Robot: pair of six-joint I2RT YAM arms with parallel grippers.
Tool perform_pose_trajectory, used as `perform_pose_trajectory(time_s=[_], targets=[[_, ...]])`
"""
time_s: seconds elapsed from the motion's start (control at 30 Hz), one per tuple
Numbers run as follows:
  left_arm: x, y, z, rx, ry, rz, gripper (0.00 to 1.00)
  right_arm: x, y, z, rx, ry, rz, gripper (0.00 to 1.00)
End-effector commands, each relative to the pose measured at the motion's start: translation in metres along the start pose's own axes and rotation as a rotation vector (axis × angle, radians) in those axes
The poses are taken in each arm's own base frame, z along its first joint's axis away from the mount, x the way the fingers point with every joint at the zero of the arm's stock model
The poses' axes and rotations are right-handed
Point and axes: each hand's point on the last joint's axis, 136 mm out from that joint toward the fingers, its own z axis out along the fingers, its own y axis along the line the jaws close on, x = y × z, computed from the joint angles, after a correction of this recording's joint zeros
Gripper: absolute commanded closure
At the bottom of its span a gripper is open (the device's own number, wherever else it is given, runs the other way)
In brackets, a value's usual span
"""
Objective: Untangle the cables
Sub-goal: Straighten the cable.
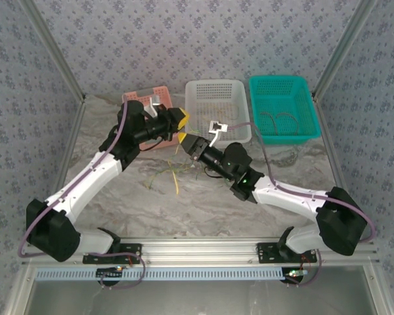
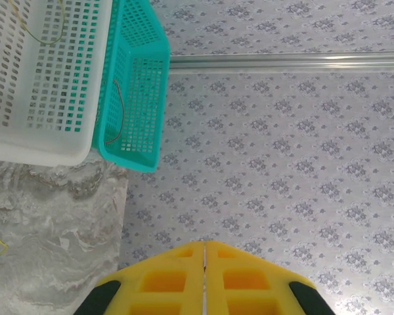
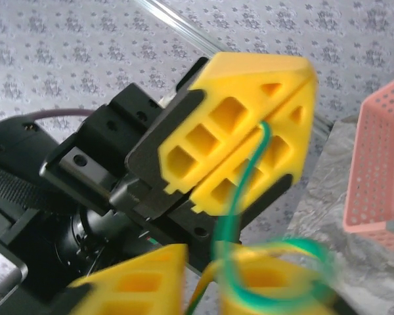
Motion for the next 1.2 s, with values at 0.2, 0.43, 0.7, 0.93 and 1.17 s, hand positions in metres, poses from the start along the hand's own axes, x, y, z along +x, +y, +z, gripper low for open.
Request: perform_pose_trajectory(time_s=[0.2,0.43,0.7,0.93,1.17], targets=[[-0.002,-0.026,-0.02,0.032,-0.04,0.013,1.0,-0.006,-0.019,-0.005,0.402,-0.013,-0.393,1.0],[0.001,-0.024,-0.05,-0.02,-0.104,-0.027,1.0,-0.039,-0.065,-0.038,0.834,-0.134,-0.819,1.0],[0.003,-0.014,-0.083,-0.122,-0.146,-0.022,1.0,-0.07,-0.077,-0.034,0.941,-0.124,-1.207,1.0],[-0.018,0.03,-0.123,-0.3,-0.303,-0.062,1.0,-0.071,-0.079,-0.016,1.017,-0.002,-1.7,1.0],[-0.038,0.025,-0.168,-0.32,-0.464,-0.037,1.0,-0.043,-0.084,-0.005,0.981,0.121,-1.972,1.0]])
